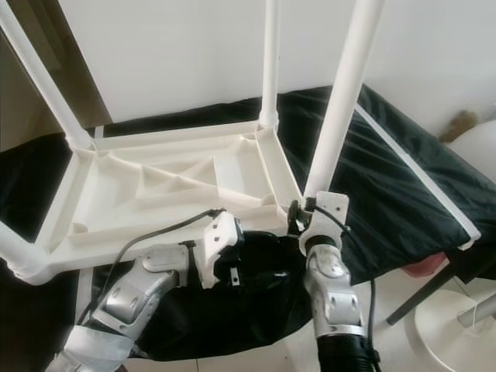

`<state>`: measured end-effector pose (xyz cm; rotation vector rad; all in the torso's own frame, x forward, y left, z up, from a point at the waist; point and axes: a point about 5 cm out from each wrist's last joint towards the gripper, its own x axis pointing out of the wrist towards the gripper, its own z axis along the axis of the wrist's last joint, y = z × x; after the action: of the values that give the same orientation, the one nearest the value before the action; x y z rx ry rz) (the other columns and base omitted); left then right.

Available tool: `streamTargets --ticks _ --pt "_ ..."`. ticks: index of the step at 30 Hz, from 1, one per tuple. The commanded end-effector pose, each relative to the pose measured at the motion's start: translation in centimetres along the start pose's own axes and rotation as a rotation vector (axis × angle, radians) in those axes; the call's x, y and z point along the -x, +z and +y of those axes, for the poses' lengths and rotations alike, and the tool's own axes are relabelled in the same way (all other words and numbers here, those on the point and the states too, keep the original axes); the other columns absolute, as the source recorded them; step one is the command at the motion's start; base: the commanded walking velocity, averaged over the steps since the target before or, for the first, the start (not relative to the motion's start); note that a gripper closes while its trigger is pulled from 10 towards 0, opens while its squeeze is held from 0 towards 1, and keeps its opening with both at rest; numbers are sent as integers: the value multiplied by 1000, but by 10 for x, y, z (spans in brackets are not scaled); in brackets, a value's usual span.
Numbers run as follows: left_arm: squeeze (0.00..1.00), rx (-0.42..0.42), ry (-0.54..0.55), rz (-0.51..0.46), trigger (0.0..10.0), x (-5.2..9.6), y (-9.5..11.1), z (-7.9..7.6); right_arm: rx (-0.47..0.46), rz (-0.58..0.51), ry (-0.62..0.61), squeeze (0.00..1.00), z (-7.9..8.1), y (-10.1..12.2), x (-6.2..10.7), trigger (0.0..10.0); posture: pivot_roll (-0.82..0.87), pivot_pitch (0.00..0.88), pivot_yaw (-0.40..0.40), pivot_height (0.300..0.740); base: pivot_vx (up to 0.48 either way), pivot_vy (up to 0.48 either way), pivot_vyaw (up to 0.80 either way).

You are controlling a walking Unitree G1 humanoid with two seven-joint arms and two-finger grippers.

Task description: Building children table

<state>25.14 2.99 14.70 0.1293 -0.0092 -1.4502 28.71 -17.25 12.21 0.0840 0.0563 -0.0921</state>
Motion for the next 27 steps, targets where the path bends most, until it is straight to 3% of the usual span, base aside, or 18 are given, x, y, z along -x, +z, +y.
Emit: streamTargets --ticks 1,2,3,6,11,12,15,27 --pt "0 0 3 7 10000 -1 0 -1 -21 -17 18 1000 -4 2 2 10000 -100 0 52 740 0 0 0" --pt "0 0 3 7 10000 -1 0 -1 -21 -17 18 1000 -4 2 2 10000 -100 0 52 740 0 0 0" --pt "0 1 2 6 10000 -1 0 -1 6 -29 75 0 -10 4 3 10000 -107 0 57 740 0 0 0" --pt "0 3 -2 6 10000 -1 1 -1 57 -47 221 0 -21 8 6 10000 -109 0 60 740 0 0 0" --pt "0 5 -5 7 10000 -1 1 -1 118 -62 317 0 -25 12 8 10000 -113 0 63 740 0 0 0" --pt "0 3 -6 5 10000 -1 1 -1 162 -61 413 0 -31 18 5 10000 -116 0 66 740 0 0 0" --pt "0 2 -7 4 10000 -2 2 1 203 -52 498 0 -35 24 1 10000 -123 0 76 740 0 0 0" --pt "0 -9 4 -1 10000 -3 6 5 318 16 655 0 -33 27 -22 10000 -106 0 69 740 0 0 0"
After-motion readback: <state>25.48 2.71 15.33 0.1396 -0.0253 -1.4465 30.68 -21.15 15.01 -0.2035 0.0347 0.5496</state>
